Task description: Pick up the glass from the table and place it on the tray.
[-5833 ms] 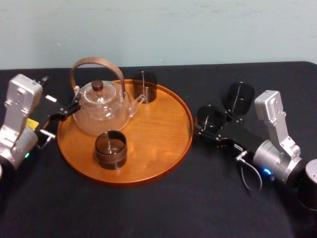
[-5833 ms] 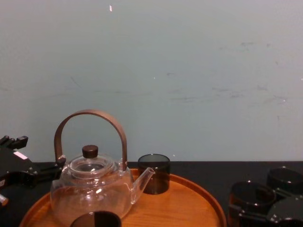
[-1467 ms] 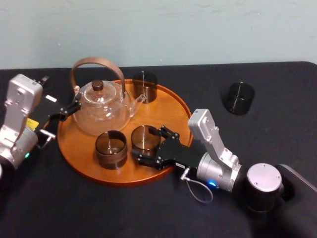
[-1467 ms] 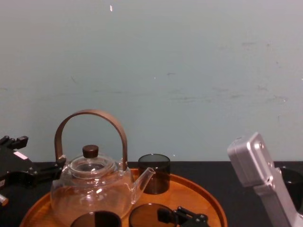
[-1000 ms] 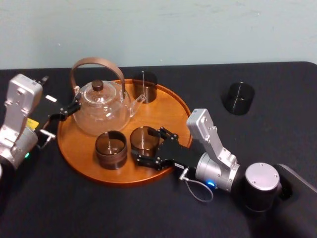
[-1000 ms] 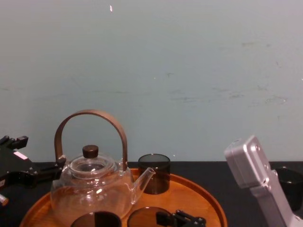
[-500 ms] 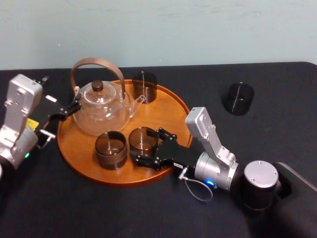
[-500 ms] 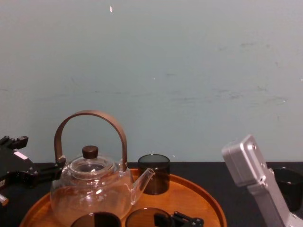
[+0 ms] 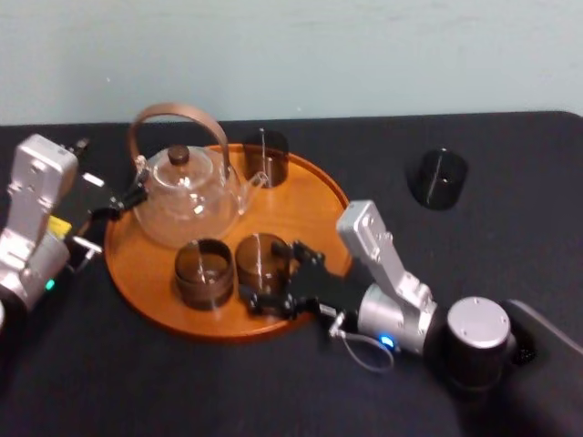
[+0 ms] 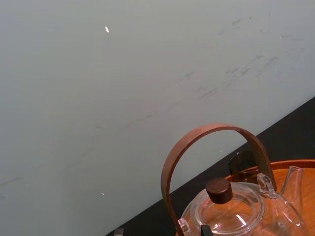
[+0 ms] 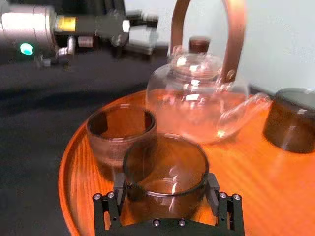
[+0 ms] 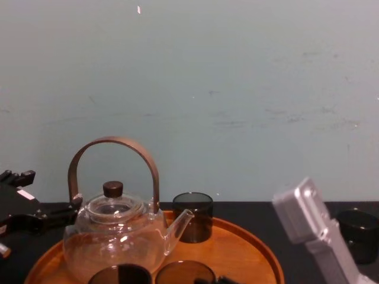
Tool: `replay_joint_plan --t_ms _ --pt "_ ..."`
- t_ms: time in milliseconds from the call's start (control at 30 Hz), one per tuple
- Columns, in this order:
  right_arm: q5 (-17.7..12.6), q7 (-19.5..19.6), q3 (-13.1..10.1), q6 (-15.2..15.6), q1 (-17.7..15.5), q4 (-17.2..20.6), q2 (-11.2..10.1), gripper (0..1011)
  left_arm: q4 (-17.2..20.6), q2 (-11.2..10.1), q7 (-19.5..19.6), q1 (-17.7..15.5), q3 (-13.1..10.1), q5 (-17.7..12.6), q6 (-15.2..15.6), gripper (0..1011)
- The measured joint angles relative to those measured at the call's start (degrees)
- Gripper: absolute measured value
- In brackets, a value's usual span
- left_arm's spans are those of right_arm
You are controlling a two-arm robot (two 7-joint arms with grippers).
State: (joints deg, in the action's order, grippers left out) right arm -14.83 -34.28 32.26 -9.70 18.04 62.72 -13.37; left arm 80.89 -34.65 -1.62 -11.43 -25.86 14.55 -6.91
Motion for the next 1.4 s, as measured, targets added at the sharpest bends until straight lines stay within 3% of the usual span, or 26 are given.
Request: replay_joint_plan --t_ms 133,467,700,1400 --pt "0.36 0.0 0.55 0.99 -0.41 0.57 -0.4 1002 0.02 0.0 0.0 0.0 0.0 0.0 -0.01 1010" --pt "1.68 3.1 0.05 3.06 -3.14 7.77 -2.82 1002 0.01 0.0 0.0 0.0 0.0 0.0 -0.01 1009" --pt "2.14 3.64 -0.21 3.6 -4.14 10.57 -3.85 1002 0.01 0.0 0.0 0.0 0.0 0.0 0.0 1009" --pt "0.52 3.52 -1.54 3.88 -6.34 15.24 -5.64 1002 0.0 0.0 0.01 -0.01 0.0 0.0 0.01 1010"
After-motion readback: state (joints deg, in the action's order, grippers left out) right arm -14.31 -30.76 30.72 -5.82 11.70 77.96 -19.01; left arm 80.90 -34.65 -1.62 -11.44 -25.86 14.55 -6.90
